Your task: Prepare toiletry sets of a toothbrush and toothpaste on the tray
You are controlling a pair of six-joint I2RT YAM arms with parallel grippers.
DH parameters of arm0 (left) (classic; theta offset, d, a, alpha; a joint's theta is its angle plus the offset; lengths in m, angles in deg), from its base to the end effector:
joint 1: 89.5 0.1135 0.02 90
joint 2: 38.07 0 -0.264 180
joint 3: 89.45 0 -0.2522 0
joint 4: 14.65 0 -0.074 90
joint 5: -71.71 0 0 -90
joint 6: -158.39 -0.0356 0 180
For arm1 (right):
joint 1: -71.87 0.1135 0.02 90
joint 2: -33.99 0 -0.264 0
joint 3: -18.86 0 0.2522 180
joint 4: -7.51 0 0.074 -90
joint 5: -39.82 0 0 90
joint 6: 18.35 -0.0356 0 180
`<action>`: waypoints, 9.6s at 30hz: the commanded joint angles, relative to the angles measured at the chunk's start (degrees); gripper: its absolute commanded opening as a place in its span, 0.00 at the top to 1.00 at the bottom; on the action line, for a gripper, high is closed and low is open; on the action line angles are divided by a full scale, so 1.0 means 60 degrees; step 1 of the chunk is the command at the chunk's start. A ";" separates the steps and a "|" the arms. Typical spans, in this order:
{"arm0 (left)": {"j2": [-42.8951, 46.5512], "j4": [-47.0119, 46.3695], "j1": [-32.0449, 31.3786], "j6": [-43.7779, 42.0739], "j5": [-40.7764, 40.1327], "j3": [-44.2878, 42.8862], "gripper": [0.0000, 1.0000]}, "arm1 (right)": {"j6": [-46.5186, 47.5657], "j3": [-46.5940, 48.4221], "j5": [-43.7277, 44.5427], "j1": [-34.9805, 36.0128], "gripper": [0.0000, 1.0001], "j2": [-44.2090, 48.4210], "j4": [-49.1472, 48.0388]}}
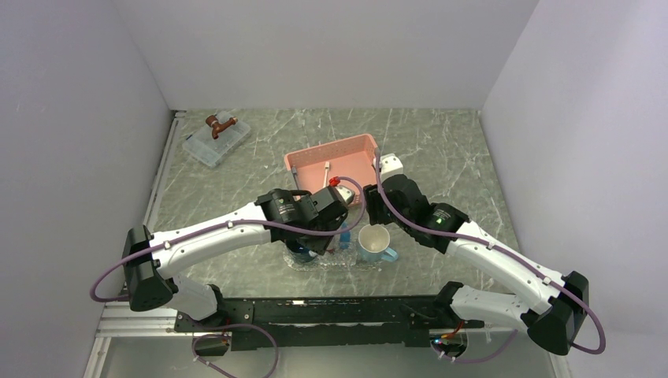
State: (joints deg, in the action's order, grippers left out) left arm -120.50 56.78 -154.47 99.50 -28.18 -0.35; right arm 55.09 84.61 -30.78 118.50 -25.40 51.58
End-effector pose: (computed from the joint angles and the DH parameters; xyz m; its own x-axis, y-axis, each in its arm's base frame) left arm 0.1258 -0.2550 0.3152 -0.7668 0.4391 -0.4683 0.5412 0.8344 -0.1039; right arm 0.1606 0.1528 0.3028 -0.5466 -0.1871 -0.8162 -0.3645 0.9307 0.0307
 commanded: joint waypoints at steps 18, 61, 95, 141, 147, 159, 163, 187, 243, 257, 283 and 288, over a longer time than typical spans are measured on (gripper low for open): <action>0.0436 0.0093 -0.0332 0.0356 -0.0146 -0.0365 0.61 | -0.0212 0.0066 -0.0046 -0.0043 0.45 0.0398 -0.0061; 0.4672 -0.1109 0.2249 -0.1340 -0.1231 0.1943 0.16 | 0.0075 0.6568 -0.2517 -0.0660 0.35 -0.6384 0.0791; 0.5953 -0.2548 0.4909 -0.2439 -0.0362 0.4380 0.14 | -0.0502 1.0003 -0.2738 -0.1587 0.51 -1.2062 0.1471; 0.6328 -0.2926 0.5595 -0.2456 0.0909 0.4588 0.13 | -0.0444 0.7676 -0.2853 -0.1578 1.00 -0.8960 -0.0756; 0.6616 -0.3257 0.5598 -0.2544 0.1250 0.4617 0.12 | -0.0762 0.6522 -0.3185 -0.1570 1.00 -0.7289 -0.2037; 0.7269 -0.4862 0.5588 -0.2036 0.4223 0.4746 0.02 | -0.2023 0.3251 -0.4448 -0.1452 1.00 -0.3027 -0.4942; 0.7375 -0.5821 0.5594 -0.1468 0.5364 0.5068 0.01 | -0.2322 0.2323 -0.4787 -0.1427 1.00 -0.1987 -0.5662; 0.7410 -1.1270 0.5587 0.1991 1.0314 0.6437 0.01 | -0.6373 -0.0850 -0.8170 -0.1005 1.00 0.0509 -1.1406; 0.8143 -0.9651 0.5574 0.1394 1.0605 0.6045 1.00 | -0.2268 0.0974 -0.6176 0.1575 0.50 0.0495 -0.6836; 0.8164 -0.5715 0.5570 -0.0990 1.1085 0.5284 1.00 | 0.0156 0.3091 -0.6021 0.1564 0.39 0.1078 -0.1268; 0.8485 -0.4282 0.5416 -0.2138 1.2821 0.5719 1.00 | 0.1070 0.6542 -0.9191 0.0881 0.30 -0.1111 0.2409; 0.8465 -0.4165 0.5163 -0.2226 1.2677 0.5703 1.00 | 0.1050 0.6752 -0.9967 0.0858 0.29 -0.1584 0.2419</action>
State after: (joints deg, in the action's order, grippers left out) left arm -69.88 33.68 -122.42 86.50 46.36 33.77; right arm 60.58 121.98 -84.72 123.90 -33.07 65.55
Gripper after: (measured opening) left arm 0.231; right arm 0.705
